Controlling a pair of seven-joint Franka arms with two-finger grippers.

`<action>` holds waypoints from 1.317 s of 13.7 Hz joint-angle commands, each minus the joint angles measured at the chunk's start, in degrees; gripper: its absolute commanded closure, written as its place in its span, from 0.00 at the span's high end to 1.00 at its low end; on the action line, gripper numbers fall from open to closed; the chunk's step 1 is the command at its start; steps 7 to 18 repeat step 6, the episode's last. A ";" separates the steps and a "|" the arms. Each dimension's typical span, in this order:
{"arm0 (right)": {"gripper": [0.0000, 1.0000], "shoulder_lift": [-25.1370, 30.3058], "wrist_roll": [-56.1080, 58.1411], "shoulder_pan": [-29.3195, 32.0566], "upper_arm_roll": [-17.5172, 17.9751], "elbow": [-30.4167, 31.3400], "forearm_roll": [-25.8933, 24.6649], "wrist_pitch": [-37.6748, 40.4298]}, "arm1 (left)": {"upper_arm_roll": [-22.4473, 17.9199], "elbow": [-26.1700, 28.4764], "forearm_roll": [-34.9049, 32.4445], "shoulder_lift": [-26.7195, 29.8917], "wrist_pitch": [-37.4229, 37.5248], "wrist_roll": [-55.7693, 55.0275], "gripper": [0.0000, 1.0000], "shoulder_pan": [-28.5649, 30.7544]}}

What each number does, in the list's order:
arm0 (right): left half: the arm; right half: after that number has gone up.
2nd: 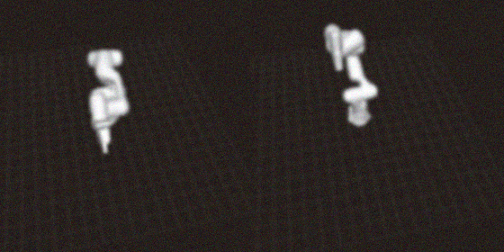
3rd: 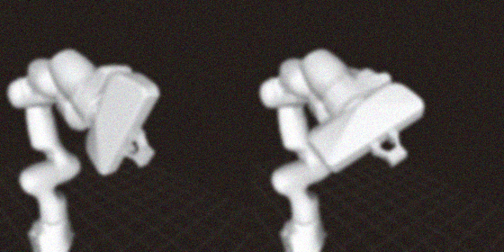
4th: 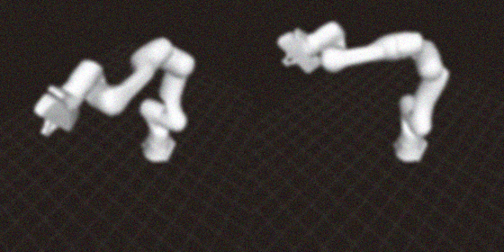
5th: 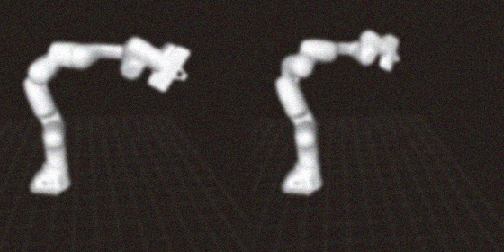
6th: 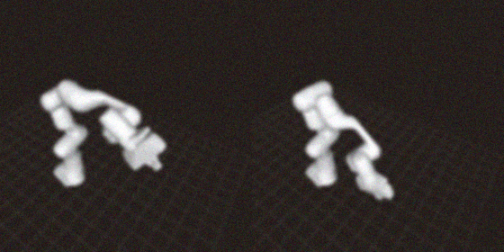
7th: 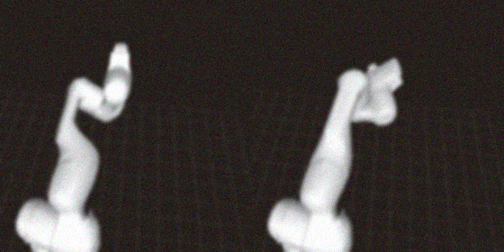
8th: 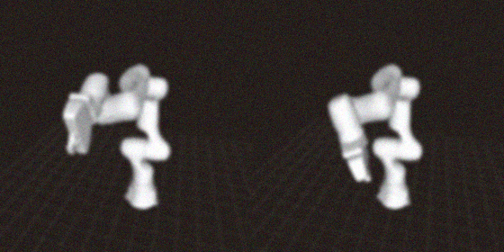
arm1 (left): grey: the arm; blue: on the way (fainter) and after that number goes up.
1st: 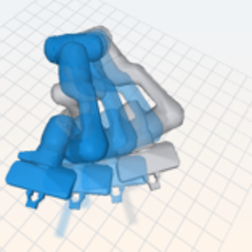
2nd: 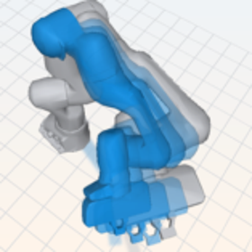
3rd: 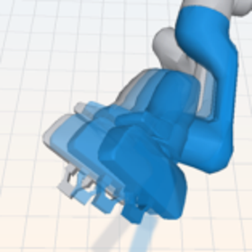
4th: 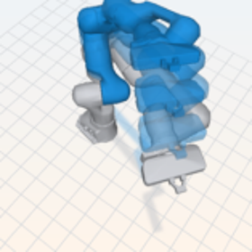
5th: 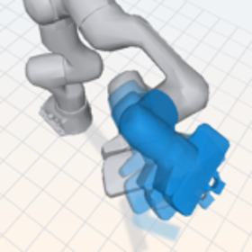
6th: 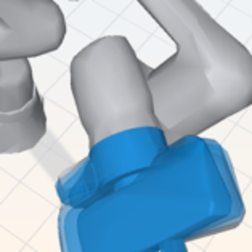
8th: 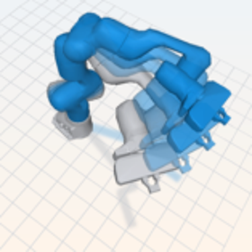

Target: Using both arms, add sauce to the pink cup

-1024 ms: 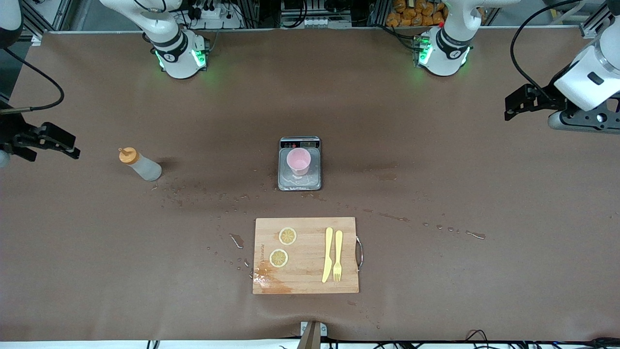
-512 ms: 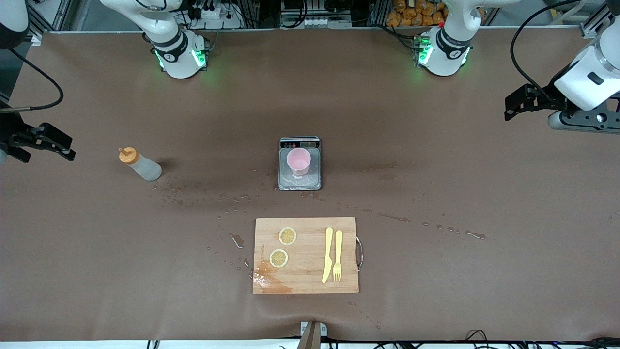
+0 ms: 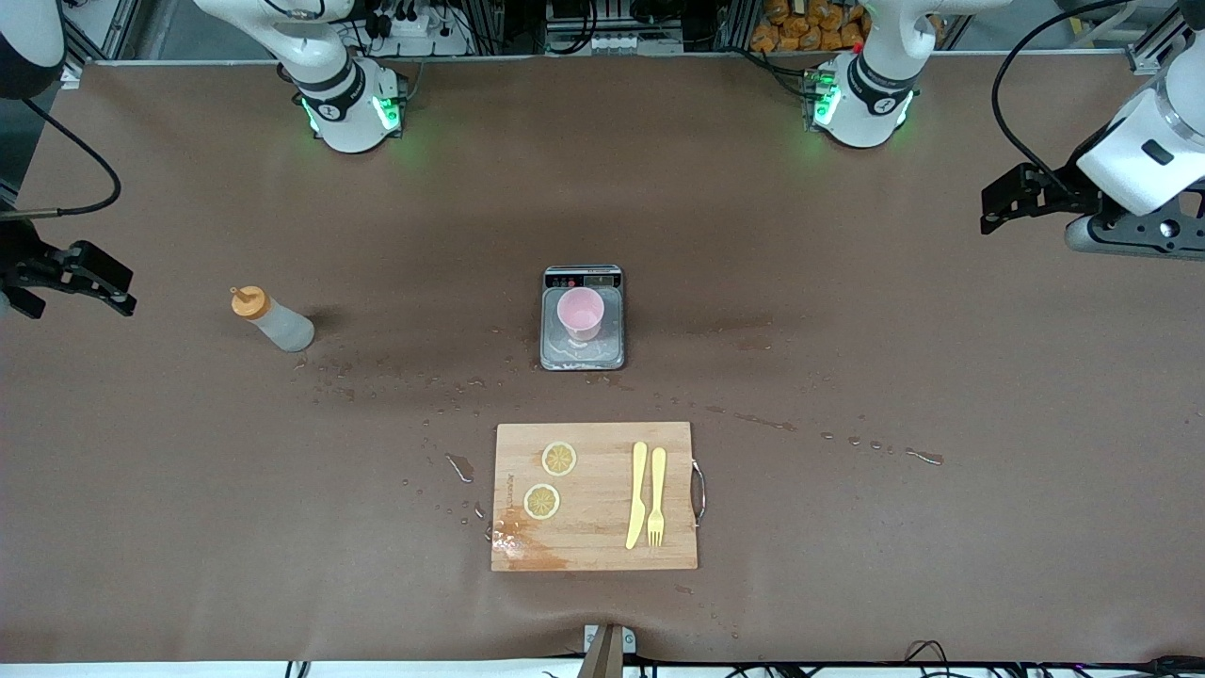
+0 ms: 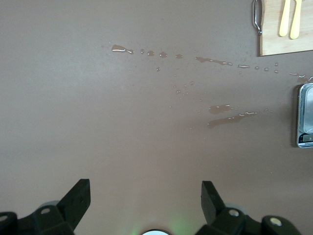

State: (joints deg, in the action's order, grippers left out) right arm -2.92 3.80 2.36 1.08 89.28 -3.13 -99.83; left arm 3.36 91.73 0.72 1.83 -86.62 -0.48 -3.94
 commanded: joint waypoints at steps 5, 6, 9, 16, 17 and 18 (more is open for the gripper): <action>1.00 1.69 -0.29 -0.17 0.41 1.77 -0.92 -0.28 | 0.16 -0.68 -0.98 0.19 0.93 -0.22 1.00 0.08; 1.00 1.78 -0.29 -0.17 0.50 1.77 -0.92 -0.28 | 0.16 -0.68 -0.98 0.19 0.93 -0.22 1.00 0.16; 1.00 1.78 -0.29 -0.17 0.50 1.77 -0.92 -0.28 | 0.16 -0.68 -0.98 0.19 0.93 -0.22 1.00 0.16; 1.00 1.78 -0.29 -0.17 0.50 1.77 -0.92 -0.28 | 0.16 -0.68 -0.98 0.19 0.93 -0.22 1.00 0.16; 1.00 1.78 -0.29 -0.17 0.50 1.77 -0.92 -0.28 | 0.16 -0.68 -0.98 0.19 0.93 -0.22 1.00 0.16; 1.00 1.78 -0.29 -0.17 0.50 1.77 -0.92 -0.28 | 0.16 -0.68 -0.98 0.19 0.93 -0.22 1.00 0.16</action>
